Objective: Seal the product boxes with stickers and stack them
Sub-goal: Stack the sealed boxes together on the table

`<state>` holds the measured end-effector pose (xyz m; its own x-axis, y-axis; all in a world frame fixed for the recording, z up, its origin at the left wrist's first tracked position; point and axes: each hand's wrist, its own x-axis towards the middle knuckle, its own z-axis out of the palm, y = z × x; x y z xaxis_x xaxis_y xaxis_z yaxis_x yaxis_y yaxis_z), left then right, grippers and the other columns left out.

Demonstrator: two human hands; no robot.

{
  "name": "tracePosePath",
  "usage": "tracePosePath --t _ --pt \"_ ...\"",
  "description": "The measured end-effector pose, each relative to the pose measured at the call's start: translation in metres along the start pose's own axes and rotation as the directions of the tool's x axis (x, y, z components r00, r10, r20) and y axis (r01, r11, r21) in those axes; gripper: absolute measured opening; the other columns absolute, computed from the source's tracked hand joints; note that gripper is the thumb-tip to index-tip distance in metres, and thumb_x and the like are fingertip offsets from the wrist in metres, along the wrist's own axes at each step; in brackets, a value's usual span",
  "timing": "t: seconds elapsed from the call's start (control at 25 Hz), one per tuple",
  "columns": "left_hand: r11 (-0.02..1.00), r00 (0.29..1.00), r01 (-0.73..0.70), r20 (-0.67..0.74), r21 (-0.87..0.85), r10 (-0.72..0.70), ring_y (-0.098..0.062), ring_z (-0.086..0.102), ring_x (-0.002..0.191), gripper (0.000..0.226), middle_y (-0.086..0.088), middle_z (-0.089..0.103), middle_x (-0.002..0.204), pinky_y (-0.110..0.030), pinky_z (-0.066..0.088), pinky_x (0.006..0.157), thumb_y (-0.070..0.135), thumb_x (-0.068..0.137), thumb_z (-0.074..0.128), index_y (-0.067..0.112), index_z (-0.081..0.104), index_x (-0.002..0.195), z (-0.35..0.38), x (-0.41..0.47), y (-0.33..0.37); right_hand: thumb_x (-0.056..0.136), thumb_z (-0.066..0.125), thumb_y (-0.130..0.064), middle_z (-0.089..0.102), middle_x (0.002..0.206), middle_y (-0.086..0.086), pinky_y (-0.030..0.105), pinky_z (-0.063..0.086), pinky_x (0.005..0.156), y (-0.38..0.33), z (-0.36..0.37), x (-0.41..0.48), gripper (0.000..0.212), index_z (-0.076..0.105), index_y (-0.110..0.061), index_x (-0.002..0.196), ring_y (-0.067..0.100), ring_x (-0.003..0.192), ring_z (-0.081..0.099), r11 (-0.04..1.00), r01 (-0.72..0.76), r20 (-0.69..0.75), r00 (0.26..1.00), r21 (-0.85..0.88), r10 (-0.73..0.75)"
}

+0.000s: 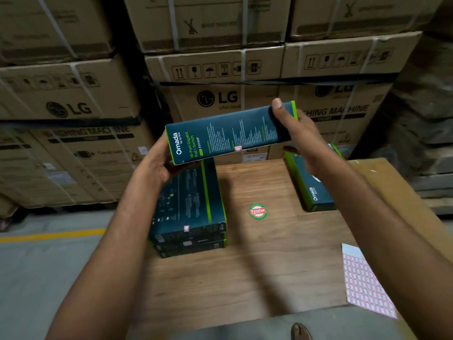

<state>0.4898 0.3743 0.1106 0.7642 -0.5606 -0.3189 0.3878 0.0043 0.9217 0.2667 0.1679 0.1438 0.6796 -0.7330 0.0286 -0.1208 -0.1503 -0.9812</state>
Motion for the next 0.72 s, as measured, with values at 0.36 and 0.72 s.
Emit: tracePosePath --t 0.36,0.72 --pt "0.994 0.981 0.048 0.184 0.095 -0.065 -0.027 0.077 0.099 0.04 -0.014 0.078 0.112 -0.048 0.063 0.091 0.049 0.1 0.063 0.014 0.073 0.116 0.156 0.029 -0.031 0.078 0.074 -0.059 0.077 0.106 0.006 0.048 0.056 0.099 0.044 -0.152 0.045 0.044 0.075 -0.021 0.1 0.032 0.113 0.071 0.977 -0.169 -0.073 0.981 0.13 0.179" --pt "0.965 0.984 0.069 0.142 0.255 -0.108 -0.021 0.072 0.109 0.036 0.002 0.079 0.109 -0.034 0.058 0.094 0.042 0.104 0.054 0.022 0.066 0.132 0.299 0.093 -0.161 0.078 0.071 -0.02 0.069 0.125 0.003 0.026 0.052 0.088 0.202 -0.27 0.112 0.067 0.055 -0.017 0.144 0.017 0.111 0.066 0.935 -0.328 -0.022 0.942 0.136 0.334"
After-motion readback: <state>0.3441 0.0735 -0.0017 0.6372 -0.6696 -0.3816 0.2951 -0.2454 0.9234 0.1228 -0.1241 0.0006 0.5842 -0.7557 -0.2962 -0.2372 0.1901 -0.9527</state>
